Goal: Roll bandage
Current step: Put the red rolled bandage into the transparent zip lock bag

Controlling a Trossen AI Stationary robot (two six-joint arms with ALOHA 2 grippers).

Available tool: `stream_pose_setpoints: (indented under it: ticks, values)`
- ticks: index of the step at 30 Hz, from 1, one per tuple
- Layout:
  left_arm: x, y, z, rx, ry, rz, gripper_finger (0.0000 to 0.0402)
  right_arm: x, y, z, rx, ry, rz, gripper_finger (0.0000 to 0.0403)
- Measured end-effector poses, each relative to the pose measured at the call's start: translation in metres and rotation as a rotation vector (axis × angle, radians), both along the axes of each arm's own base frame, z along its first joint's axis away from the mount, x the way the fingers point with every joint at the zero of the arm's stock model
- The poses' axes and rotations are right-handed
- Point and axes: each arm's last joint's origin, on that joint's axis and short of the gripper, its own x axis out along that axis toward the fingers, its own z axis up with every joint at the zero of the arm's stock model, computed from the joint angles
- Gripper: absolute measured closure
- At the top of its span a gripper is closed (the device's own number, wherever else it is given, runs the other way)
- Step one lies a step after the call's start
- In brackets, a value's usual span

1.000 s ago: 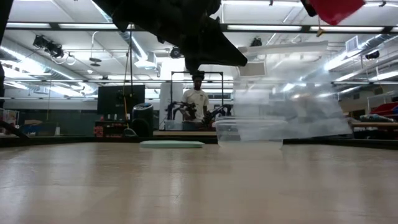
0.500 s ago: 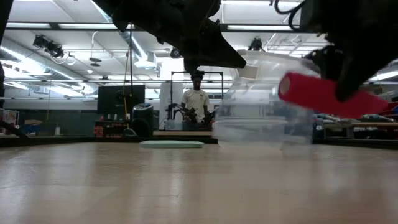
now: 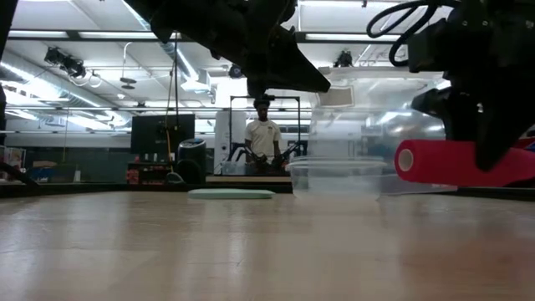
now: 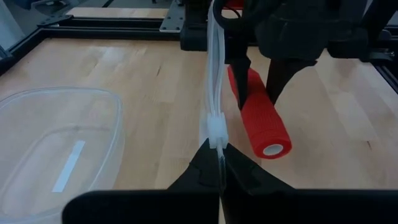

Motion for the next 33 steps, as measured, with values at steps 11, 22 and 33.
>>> stream_pose_setpoints:
  ticks: [11, 22, 33]
  values:
    - [0.000, 0.000, 0.000, -0.001, -0.001, 0.000, 0.0402, 0.000, 0.000, -0.011, -0.030, 0.071, -0.007, 0.0221]
    - [0.000, 0.000, 0.000, -0.008, 0.000, -0.008, 0.0402, -0.002, 0.001, -0.013, -0.007, 0.107, -0.012, 0.0179]
    - [0.000, 0.000, 0.000, -0.009, 0.000, -0.009, 0.0402, -0.011, -0.004, 0.024, -0.071, 0.020, -0.064, 0.0179]
